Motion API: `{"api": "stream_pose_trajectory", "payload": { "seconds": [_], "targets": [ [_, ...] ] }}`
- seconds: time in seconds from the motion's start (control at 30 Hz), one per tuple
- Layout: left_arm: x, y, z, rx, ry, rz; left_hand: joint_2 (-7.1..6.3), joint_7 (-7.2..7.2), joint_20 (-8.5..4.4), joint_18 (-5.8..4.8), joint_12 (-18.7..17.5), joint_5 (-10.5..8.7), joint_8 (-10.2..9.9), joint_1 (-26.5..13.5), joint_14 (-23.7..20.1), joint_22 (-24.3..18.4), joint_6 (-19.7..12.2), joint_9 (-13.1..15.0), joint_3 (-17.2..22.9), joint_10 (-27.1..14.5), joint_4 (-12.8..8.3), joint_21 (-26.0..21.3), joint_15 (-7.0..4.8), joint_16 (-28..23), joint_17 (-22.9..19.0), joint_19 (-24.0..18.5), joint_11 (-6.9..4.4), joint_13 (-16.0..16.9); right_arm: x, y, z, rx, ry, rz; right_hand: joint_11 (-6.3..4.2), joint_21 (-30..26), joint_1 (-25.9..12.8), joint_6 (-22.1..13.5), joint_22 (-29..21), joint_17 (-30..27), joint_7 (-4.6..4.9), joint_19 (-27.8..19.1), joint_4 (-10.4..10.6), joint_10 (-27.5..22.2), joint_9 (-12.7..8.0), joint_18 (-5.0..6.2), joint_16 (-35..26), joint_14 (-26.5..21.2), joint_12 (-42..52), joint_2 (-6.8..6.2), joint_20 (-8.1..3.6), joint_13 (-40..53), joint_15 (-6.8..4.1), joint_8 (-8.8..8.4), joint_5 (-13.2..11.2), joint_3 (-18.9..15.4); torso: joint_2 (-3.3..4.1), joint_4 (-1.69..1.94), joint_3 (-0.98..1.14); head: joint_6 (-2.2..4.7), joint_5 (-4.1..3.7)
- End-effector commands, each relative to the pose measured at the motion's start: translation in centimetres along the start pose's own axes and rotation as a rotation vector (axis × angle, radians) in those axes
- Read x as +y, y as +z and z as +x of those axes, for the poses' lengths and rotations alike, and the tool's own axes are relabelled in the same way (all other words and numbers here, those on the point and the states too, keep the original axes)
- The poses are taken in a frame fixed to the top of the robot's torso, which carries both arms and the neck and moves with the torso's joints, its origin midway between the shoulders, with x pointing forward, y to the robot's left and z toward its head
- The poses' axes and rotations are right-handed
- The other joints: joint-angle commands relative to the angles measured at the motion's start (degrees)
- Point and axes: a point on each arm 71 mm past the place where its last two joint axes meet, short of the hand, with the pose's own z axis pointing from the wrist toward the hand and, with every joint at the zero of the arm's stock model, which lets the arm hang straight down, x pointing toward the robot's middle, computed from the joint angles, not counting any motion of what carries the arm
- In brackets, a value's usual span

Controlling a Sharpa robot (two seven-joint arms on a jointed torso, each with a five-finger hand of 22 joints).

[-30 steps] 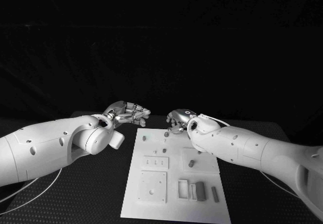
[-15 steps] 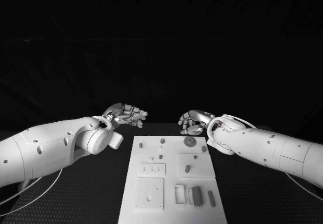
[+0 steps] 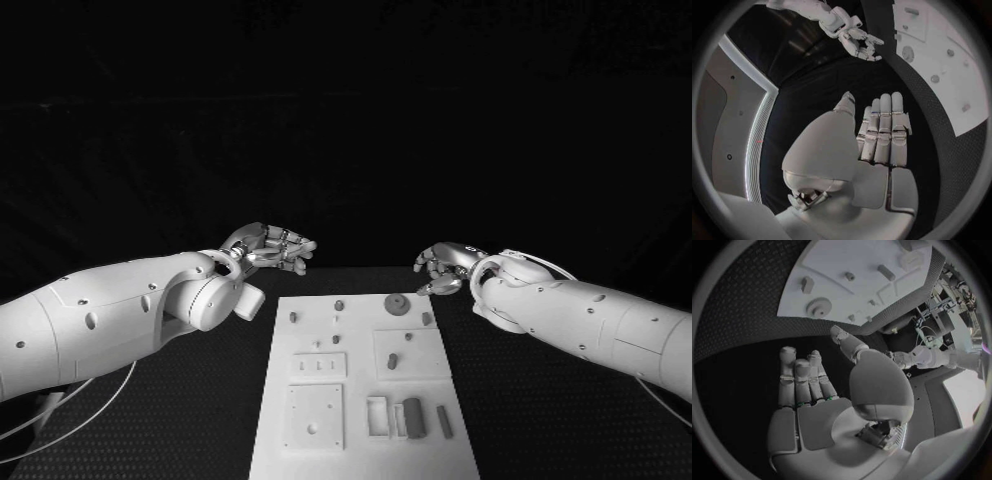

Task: Assemble the parts on the task board

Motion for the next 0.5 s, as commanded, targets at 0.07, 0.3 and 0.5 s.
{"api": "stream_pose_trajectory", "payload": {
  "seconds": [0.07, 0.3, 0.5],
  "targets": [
    [0.0, 0.0, 0.5, 0.030, -0.005, 0.014, -0.30, 0.16, -0.31, 0.41, -0.2, 0.19, -0.2, 0.1, 0.1, 0.1, 0.3, 0.1, 0.0, 0.3, 0.0, -0.4, 0.36, -0.2, 0.1, 0.1, -0.11, 0.1, 0.2, 0.6, 1.9, 0.058, -0.061, 0.004, -0.17, 0.3, -0.3, 0.4, 1.2, 0.0, 1.24, 0.5, 0.2, 0.0, 0.1, 1.49, 0.1, 0.3, 0.5, 0.62, -0.58, -0.4, 0.02, 0.23, 0.1, 0.1, 0.06, -0.16, 0.05, 0.17, -0.34],
    [0.1, 0.1, 1.4, 0.054, -0.010, 0.013, -0.26, 0.16, -0.32, 0.41, -0.2, 0.19, -0.2, 0.1, 0.1, 0.1, 0.3, 0.1, 0.0, 0.3, 0.0, -0.4, 0.36, -0.2, 0.1, 0.1, -0.10, 0.1, 0.0, 1.2, 4.1, 0.084, -0.089, 0.028, -0.44, 1.3, -0.5, 0.6, 1.2, -0.1, 0.96, 1.0, -0.2, 0.5, 0.3, 1.49, 0.8, 1.1, 2.4, 1.14, -1.07, -1.9, -0.24, 0.32, 0.0, 0.2, 0.39, 0.46, 0.27, -0.16, -0.48],
    [-0.1, -0.1, 1.8, 0.068, -0.009, 0.015, -0.23, 0.16, -0.32, 0.41, -0.3, 0.19, -0.2, 0.1, 0.1, 0.1, 0.3, 0.1, -0.1, 0.3, 0.0, -0.4, 0.35, -0.2, 0.1, 0.1, -0.10, 0.1, 0.1, 1.5, 4.1, 0.077, -0.091, 0.031, -0.61, 1.7, -0.9, 0.9, 1.1, -0.1, 0.78, 1.2, -0.1, 0.5, 0.4, 1.49, 1.1, 1.4, 3.1, 1.55, -1.27, -2.7, -0.39, 0.42, 0.1, 0.3, 0.96, 0.97, 0.66, -0.29, -0.61]
  ]
}}
